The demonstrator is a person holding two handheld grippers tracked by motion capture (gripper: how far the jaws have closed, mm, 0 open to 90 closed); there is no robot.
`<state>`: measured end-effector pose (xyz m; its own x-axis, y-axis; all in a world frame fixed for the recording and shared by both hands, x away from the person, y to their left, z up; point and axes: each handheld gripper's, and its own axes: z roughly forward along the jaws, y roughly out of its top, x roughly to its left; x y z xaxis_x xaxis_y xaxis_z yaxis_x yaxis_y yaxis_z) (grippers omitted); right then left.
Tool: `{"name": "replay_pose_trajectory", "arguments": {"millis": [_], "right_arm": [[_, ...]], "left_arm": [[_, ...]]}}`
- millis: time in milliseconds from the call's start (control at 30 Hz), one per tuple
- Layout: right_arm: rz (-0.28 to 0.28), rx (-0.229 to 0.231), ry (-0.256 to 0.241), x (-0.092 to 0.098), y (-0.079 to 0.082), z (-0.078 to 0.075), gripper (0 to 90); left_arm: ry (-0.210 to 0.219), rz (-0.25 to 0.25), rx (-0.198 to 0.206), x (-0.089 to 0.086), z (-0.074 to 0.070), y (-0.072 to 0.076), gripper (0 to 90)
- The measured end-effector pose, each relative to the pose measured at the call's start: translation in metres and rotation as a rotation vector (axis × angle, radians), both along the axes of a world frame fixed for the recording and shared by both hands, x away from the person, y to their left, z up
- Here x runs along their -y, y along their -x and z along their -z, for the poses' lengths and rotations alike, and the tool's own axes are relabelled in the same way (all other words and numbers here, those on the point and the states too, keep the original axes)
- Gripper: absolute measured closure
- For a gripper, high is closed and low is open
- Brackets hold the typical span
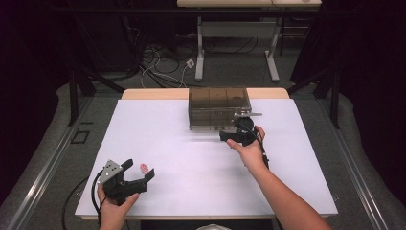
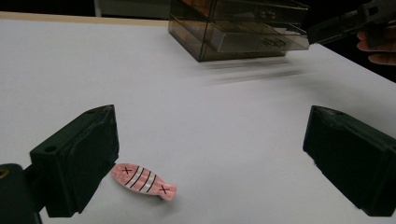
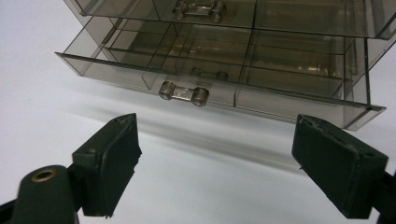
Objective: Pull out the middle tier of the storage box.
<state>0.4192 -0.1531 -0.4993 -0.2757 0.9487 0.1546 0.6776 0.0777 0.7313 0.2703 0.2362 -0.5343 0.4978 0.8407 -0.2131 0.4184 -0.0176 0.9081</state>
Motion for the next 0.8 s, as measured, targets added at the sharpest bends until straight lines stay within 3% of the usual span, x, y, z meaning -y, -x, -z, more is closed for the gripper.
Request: {"name": "replay_pose_trajectory", "arguments": {"millis": [800], "right_arm": [[0.014,-0.014,0.004,0.01,-0.016,-0.025,15.7]], "left_arm": [[-0.001,0.0,0.001,0.0,0.0,0.0,3.9]]}}
